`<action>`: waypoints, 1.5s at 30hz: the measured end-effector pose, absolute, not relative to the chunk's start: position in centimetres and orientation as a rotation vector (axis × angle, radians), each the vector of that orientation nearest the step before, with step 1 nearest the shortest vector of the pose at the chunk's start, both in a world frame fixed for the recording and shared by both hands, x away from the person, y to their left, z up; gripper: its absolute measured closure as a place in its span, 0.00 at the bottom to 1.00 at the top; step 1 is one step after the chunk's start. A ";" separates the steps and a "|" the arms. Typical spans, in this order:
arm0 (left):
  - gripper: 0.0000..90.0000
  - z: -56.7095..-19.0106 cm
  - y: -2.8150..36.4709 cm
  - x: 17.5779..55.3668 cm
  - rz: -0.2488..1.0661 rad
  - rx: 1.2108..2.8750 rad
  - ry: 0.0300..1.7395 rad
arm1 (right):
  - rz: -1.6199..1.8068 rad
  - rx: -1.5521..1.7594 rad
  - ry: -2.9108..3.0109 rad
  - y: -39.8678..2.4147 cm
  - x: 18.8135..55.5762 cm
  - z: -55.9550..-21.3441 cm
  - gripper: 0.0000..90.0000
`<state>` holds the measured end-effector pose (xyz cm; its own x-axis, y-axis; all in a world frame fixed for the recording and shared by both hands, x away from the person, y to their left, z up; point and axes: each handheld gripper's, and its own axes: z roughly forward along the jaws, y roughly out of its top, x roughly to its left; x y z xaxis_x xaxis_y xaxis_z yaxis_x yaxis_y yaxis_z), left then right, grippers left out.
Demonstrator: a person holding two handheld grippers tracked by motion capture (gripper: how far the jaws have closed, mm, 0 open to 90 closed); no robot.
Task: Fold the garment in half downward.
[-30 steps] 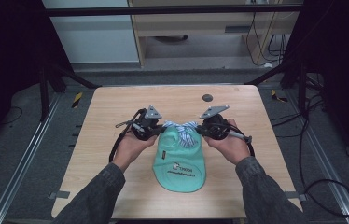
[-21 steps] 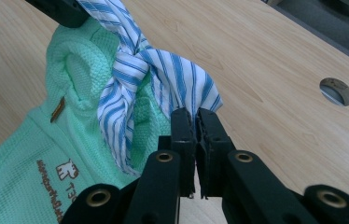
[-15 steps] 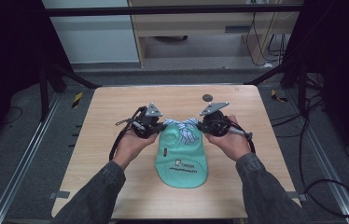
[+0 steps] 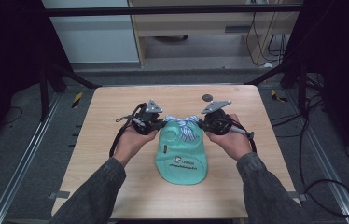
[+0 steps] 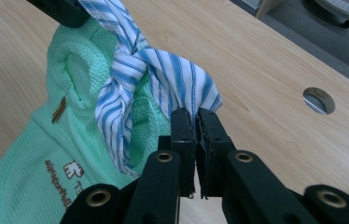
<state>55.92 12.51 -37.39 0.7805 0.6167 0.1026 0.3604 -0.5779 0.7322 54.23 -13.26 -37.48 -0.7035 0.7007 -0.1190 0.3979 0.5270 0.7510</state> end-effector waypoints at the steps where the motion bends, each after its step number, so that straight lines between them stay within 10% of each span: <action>1: 0.99 -37.3 12.5 56.0 0.454 2.242 0.720 | 1.011 0.903 2.356 -13.3 54.2 -37.4 0.96; 45: 0.98 -37.5 12.9 59.4 0.467 2.212 0.789 | 0.964 0.938 2.357 -12.4 57.9 -37.8 0.96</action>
